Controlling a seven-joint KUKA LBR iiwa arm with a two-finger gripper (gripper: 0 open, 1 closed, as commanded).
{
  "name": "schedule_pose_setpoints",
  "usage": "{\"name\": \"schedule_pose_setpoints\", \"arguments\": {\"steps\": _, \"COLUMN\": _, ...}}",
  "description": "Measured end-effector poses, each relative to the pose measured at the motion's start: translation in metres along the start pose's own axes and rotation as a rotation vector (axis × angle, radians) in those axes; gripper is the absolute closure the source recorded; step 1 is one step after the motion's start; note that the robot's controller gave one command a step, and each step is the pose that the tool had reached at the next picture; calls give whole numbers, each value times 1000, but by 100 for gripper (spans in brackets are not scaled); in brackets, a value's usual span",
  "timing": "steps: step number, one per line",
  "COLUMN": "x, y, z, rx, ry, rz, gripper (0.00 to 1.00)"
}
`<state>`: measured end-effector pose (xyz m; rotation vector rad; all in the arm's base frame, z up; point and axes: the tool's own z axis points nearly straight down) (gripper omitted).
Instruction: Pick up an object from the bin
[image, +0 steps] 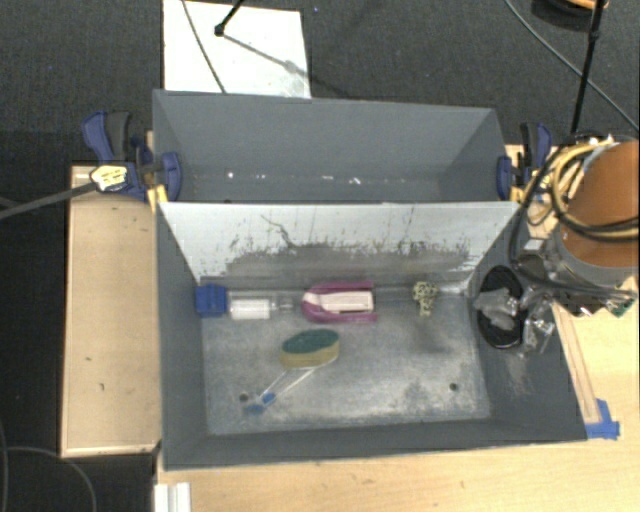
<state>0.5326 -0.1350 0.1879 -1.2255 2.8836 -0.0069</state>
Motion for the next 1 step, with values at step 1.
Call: {"name": "schedule_pose_setpoints", "arguments": {"steps": 1, "x": 12, "y": 7, "z": -42, "rx": -2, "ry": 2, "rz": 23, "gripper": 100}}
